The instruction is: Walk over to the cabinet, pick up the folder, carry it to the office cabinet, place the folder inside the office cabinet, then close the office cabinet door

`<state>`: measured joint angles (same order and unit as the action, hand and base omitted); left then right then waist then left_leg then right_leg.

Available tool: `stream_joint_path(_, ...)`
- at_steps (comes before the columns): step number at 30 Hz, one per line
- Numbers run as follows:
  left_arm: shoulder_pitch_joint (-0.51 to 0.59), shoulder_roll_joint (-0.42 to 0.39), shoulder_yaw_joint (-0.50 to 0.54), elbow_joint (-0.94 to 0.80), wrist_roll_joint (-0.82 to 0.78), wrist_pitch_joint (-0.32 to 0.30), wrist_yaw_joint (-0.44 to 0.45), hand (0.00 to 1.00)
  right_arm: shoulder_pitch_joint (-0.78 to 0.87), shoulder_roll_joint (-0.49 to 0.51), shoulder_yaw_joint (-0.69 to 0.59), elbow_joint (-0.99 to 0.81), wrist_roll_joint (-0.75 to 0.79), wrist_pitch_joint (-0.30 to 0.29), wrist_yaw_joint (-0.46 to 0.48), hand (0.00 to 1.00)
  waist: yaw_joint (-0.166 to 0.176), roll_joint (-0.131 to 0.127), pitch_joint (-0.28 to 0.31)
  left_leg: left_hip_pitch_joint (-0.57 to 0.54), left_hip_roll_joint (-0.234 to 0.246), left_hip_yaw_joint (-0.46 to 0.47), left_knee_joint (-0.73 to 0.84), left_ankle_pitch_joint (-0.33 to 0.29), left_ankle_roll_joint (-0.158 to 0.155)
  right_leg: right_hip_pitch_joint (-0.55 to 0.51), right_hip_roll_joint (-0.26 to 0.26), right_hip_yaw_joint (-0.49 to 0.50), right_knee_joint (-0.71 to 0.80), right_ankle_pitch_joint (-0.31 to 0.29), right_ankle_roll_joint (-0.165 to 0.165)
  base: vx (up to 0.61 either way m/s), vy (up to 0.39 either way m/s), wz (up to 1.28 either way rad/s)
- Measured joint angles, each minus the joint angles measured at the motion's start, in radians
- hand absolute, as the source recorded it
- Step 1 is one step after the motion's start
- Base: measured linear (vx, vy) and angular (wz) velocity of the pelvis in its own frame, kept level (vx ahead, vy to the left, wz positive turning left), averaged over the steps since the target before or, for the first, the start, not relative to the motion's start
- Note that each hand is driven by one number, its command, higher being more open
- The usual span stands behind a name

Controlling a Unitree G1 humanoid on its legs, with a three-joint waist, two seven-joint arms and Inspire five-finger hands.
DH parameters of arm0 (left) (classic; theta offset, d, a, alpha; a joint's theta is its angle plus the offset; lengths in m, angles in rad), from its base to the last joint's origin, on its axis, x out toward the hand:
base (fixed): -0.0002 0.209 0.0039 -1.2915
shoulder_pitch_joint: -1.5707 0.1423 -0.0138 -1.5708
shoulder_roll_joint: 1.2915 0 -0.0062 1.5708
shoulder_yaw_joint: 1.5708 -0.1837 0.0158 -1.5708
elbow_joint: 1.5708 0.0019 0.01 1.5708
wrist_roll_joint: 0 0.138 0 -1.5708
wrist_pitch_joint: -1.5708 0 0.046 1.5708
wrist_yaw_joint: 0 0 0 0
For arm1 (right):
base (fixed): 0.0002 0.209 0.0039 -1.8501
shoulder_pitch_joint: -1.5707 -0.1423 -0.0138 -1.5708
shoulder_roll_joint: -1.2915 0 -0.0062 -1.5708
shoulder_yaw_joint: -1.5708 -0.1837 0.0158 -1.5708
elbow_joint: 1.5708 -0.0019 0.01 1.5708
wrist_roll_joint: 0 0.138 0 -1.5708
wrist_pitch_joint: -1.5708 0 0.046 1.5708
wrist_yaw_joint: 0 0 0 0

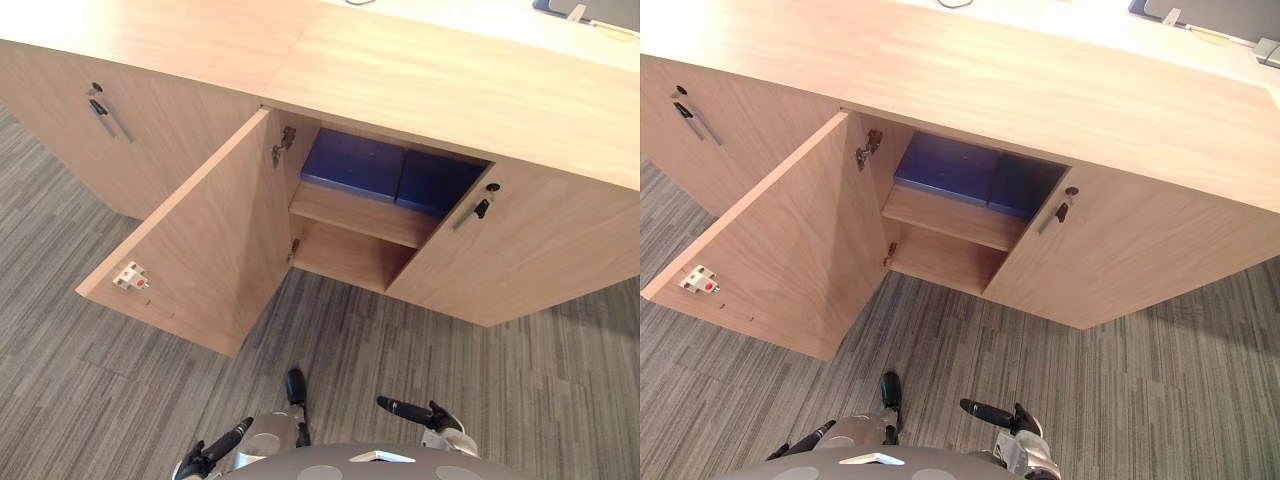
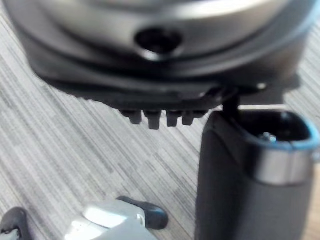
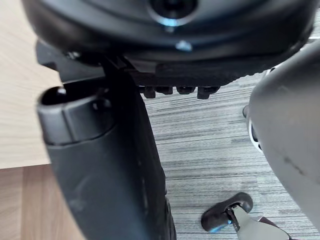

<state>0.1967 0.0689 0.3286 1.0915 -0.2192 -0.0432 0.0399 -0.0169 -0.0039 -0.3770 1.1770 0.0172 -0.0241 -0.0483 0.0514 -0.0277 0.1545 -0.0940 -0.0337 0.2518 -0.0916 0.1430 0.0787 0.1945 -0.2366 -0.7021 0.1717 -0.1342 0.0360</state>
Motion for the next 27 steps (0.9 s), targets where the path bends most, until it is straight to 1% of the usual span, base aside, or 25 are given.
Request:
stream_joint_path(2,0.0,0.004,-0.014,0.0,0.004,-0.001,-0.002,1.0,0.002,-0.004,0.01,-0.003,0.0,0.0,-0.001,1.0,-0.005,0.002,-0.007,0.023,-0.018,0.0,-0.001,-0.007,-0.008,0.001,-0.005,-0.013,-0.02,-0.002,0.006,-0.05,-0.048,0.01)
stream_joint_path(3,-0.001,0.001,-0.02,-0.002,0.005,-0.004,-0.006,1.0,0.002,-0.01,0.017,-0.002,0.0,0.005,-0.001,1.0,-0.002,0.004,-0.017,0.024,-0.022,0.004,-0.001,-0.008,-0.009,0.006,-0.005,-0.005,-0.036,-0.011,0.021,-0.04,-0.064,-0.04)
stream_joint_path(4,-0.004,0.0,-0.02,-0.002,0.005,-0.006,-0.009,1.0,0.0,-0.01,0.017,-0.003,0.0,0.006,-0.001,1.0,-0.002,0.0,-0.019,0.022,-0.024,0.008,-0.001,-0.011,-0.005,0.008,-0.006,-0.006,-0.046,-0.02,0.032,-0.04,-0.06,-0.1)
stream_joint_path(5,-0.013,-0.005,-0.02,-0.002,0.005,-0.01,-0.016,1.0,-0.002,-0.011,0.016,-0.004,0.001,0.008,-0.001,1.0,-0.003,0.014,-0.019,0.014,-0.024,0.01,-0.001,-0.009,-0.005,0.003,-0.008,-0.009,-0.057,-0.027,0.047,-0.05,-0.031,-0.04)
stream_joint_path(7,-0.01,-0.013,-0.018,-0.001,0.005,-0.009,-0.018,1.0,0.001,-0.025,0.014,-0.004,0.001,0.017,-0.002,1.0,-0.004,0.019,-0.017,0.011,-0.028,0.016,0.0,-0.005,-0.007,0.001,-0.008,-0.013,-0.055,-0.031,0.054,-0.04,0.002,0.01)
stream_joint_path(8,-0.01,-0.013,-0.018,-0.001,0.006,-0.009,-0.019,1.0,0.006,-0.025,0.013,-0.004,0.001,0.017,-0.002,1.0,-0.004,0.018,-0.017,0.011,-0.03,0.013,0.0,-0.005,-0.007,0.002,-0.01,-0.019,-0.052,-0.034,0.058,0.0,0.01,0.1)
stream_joint_path(9,-0.011,-0.011,-0.018,-0.002,0.009,-0.009,-0.021,1.0,0.007,-0.023,0.002,-0.002,0.008,0.02,-0.003,1.0,-0.005,0.011,-0.014,0.011,-0.037,0.008,0.0,-0.008,-0.003,0.004,-0.019,-0.031,-0.043,-0.036,0.064,0.07,0.013,0.27)
stream_joint_path(10,-0.011,0.007,-0.021,-0.003,0.028,-0.01,-0.024,1.0,0.017,-0.022,-0.007,-0.002,0.009,0.021,-0.003,1.0,-0.007,-0.005,-0.014,0.012,-0.057,-0.006,0.001,-0.02,0.006,0.007,-0.042,-0.043,-0.012,-0.036,0.087,0.06,0.015,0.26)
stream_joint_path(11,-0.01,0.007,-0.022,-0.003,0.03,-0.01,-0.024,1.0,0.026,-0.023,-0.008,-0.002,0.012,0.021,-0.003,1.0,-0.009,-0.006,-0.014,0.012,-0.058,-0.011,0.001,-0.025,0.009,0.011,-0.043,-0.036,-0.001,-0.035,0.086,0.15,0.009,0.32)
stream_joint_path(12,-0.007,0.006,-0.037,-0.003,0.033,-0.011,-0.019,1.0,0.028,-0.029,-0.009,-0.005,0.038,0.021,-0.003,1.0,-0.012,0.0,-0.017,0.019,-0.057,-0.047,0.001,-0.023,0.018,-0.012,-0.056,0.009,0.09,-0.048,0.04,0.09,-0.004,0.31)
stream_joint_path(13,-0.007,0.008,-0.055,-0.003,0.036,-0.011,-0.017,1.0,0.031,-0.03,-0.007,-0.015,0.04,0.014,-0.004,1.0,-0.021,0.004,-0.019,0.025,-0.052,-0.067,0.001,-0.024,0.019,-0.039,-0.062,0.061,0.162,-0.046,0.001,0.15,0.02,0.62)
stream_joint_path(14,-0.014,0.015,-0.094,-0.005,0.041,-0.017,-0.015,1.0,0.031,-0.033,-0.004,-0.037,0.04,0.007,-0.004,1.0,-0.034,0.026,-0.02,0.032,-0.028,-0.106,0.004,-0.026,0.018,-0.101,-0.049,0.205,0.243,-0.087,-0.036,0.1,0.046,0.77)
stream_joint_path(15,-0.027,0.022,-0.108,-0.009,0.044,-0.022,-0.014,1.0,0.031,-0.027,0.002,-0.047,0.041,-0.001,-0.001,1.0,-0.03,0.023,-0.022,0.033,-0.017,-0.136,0.004,-0.03,0.012,-0.139,-0.014,0.335,0.227,-0.117,-0.006,0.12,0.05,0.77)
stream_joint_path(16,-0.032,0.029,-0.11,-0.009,0.045,-0.023,-0.015,1.0,0.031,-0.022,0.003,-0.046,0.042,-0.004,-0.001,1.0,-0.028,0.014,-0.025,0.033,-0.016,-0.152,0.004,-0.031,0.01,-0.16,-0.003,0.386,0.224,-0.123,0.007,0.12,0.025,0.8)
stream_joint_path(17,-0.038,0.041,-0.119,-0.009,0.047,-0.026,-0.017,1.0,0.033,-0.009,0.003,-0.04,0.044,-0.003,-0.001,1.0,-0.03,-0.002,-0.033,0.034,-0.015,-0.189,0.004,-0.033,0.001,-0.19,0.006,0.468,0.217,-0.127,0.029,0.13,-0.012,0.89)
stream_joint_path(18,-0.041,0.048,-0.124,-0.009,0.047,-0.028,-0.016,1.0,0.038,0.003,0.0,-0.034,0.055,-0.001,0.001,1.0,-0.031,-0.012,-0.039,0.036,-0.012,-0.217,0.004,-0.033,-0.012,-0.211,0.016,0.518,0.192,-0.116,0.049,0.13,-0.028,0.9)
stream_joint_path(19,-0.041,0.05,-0.126,-0.009,0.047,-0.03,-0.016,1.0,0.038,0.002,0.0,-0.033,0.071,-0.001,-0.001,1.0,-0.032,-0.014,-0.04,0.038,-0.012,-0.231,0.004,-0.033,-0.019,-0.215,0.017,0.521,0.169,-0.107,0.064,0.11,-0.065,0.82)
stream_joint_path(20,-0.04,0.051,-0.126,-0.009,0.048,-0.03,-0.016,1.0,0.039,0.001,0.0,-0.032,0.071,-0.002,-0.001,1.0,-0.031,-0.019,-0.042,0.041,-0.013,-0.251,0.004,-0.037,-0.03,-0.216,0.014,0.515,0.116,-0.088,0.09,0.09,-0.097,0.65)
stream_joint_path(21,-0.033,0.05,-0.124,-0.009,0.048,-0.03,-0.011,1.0,0.039,0.003,0.005,-0.019,0.07,-0.002,0.0,1.0,-0.028,-0.026,-0.046,0.048,-0.015,-0.262,0.002,-0.041,-0.039,-0.217,0.016,0.514,0.061,-0.064,0.103,0.11,-0.149,0.61)
stream_joint_path(22,-0.027,0.053,-0.112,-0.01,0.046,-0.03,-0.008,1.0,0.039,0.009,0.009,-0.01,0.069,-0.003,0.0,1.0,-0.028,-0.04,-0.055,0.048,-0.024,-0.273,0.001,-0.046,-0.05,-0.219,0.017,0.514,0.022,-0.035,0.1,0.09,-0.154,0.39)
stream_joint_path(23,-0.024,0.056,-0.104,-0.009,0.046,-0.03,-0.005,1.0,0.04,0.013,0.009,-0.007,0.068,-0.003,0.001,1.0,-0.028,-0.05,-0.062,0.047,-0.033,-0.277,0.001,-0.048,-0.054,-0.221,0.016,0.514,0.007,-0.02,0.096,0.09,-0.193,0.33)
stream_joint_path(24,-0.026,0.051,-0.085,-0.004,0.046,-0.029,-0.002,1.0,0.038,0.014,0.006,0.0,0.071,-0.001,0.007,1.0,-0.031,-0.055,-0.069,0.047,-0.038,-0.286,0.0,-0.05,-0.058,-0.22,0.013,0.522,0.0,-0.002,0.104,0.08,-0.165,0.24)
stream_joint_path(25,-0.027,0.039,-0.077,-0.001,0.045,-0.029,0.0,1.0,0.039,0.006,0.004,-0.001,0.069,-0.001,0.009,1.0,-0.028,-0.046,-0.077,0.049,-0.021,-0.28,0.0,-0.057,-0.068,-0.217,0.026,0.508,-0.008,-0.008,0.093,0.09,-0.186,0.21)
stream_joint_path(27,-0.024,0.019,-0.041,0.01,0.033,-0.029,0.002,1.0,0.039,-0.005,0.002,0.001,0.068,-0.003,0.012,1.0,-0.027,-0.021,-0.08,0.047,0.011,-0.283,0.0,-0.053,-0.102,-0.2,0.059,0.487,-0.038,-0.004,0.084,0.15,-0.203,0.11)
